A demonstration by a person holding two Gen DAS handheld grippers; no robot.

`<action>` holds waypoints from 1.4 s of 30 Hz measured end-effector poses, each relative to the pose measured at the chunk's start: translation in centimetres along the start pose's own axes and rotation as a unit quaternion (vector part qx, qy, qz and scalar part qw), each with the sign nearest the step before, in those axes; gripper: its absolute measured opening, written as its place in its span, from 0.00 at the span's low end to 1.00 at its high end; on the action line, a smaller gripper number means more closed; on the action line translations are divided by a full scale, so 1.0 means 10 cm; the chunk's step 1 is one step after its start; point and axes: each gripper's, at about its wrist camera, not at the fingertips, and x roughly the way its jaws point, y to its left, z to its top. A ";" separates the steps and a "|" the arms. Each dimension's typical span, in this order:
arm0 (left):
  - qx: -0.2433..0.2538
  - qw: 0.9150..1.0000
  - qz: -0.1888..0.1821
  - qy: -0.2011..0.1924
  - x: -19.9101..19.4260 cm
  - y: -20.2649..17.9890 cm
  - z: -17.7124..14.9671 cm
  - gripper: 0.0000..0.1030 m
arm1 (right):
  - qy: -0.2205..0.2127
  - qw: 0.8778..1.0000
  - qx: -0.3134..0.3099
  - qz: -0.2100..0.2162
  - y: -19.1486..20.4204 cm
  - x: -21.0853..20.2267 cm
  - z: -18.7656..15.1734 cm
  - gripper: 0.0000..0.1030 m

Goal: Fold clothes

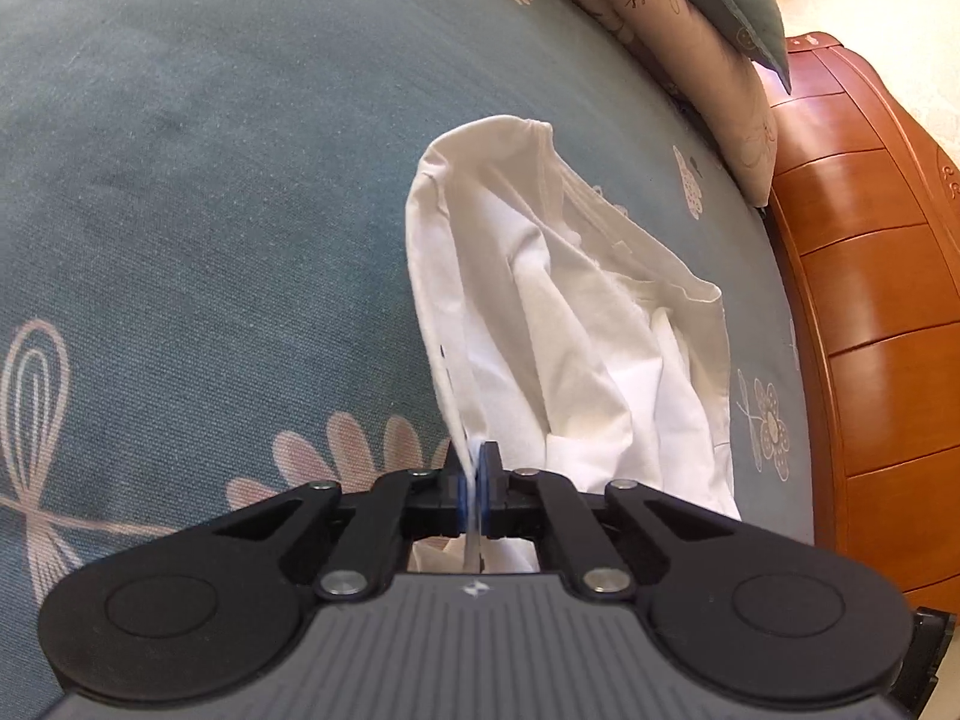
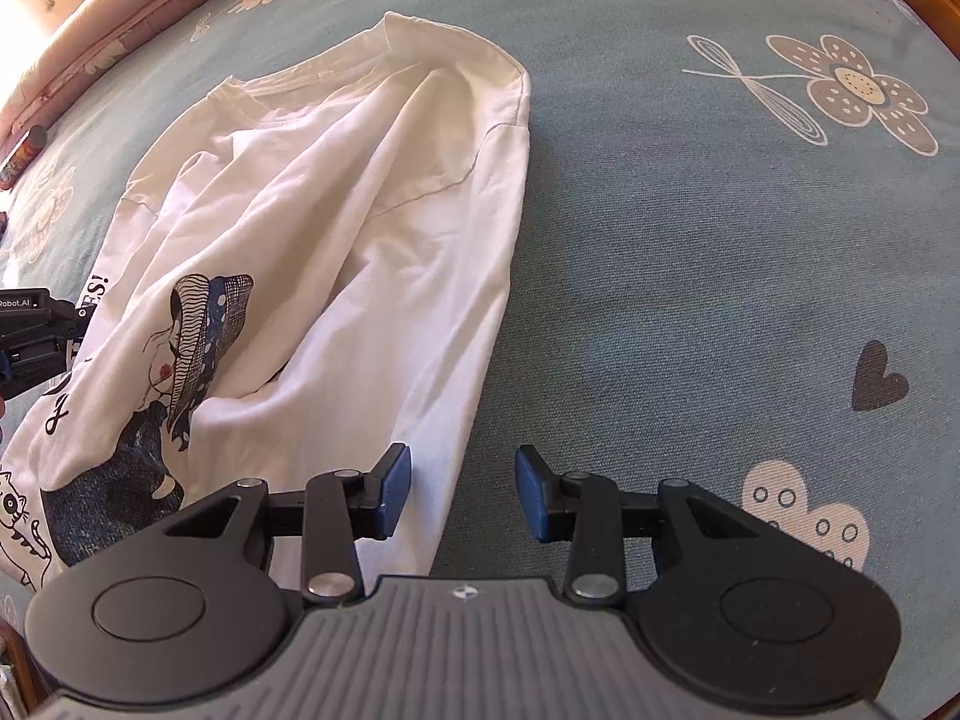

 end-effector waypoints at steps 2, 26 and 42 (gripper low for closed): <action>0.020 1.000 0.016 -0.013 -0.06 -0.07 0.06 0.01 | 0.001 1.000 0.010 0.003 -0.02 -0.03 -0.02 0.42; 0.016 0.998 0.064 -0.008 -0.29 0.49 0.04 0.18 | 0.015 0.995 0.072 0.068 -0.02 0.14 0.10 0.13; 0.142 0.976 0.167 -0.001 -0.43 0.21 0.27 0.03 | -0.030 0.991 -0.093 -0.096 -0.18 -0.13 0.64 0.03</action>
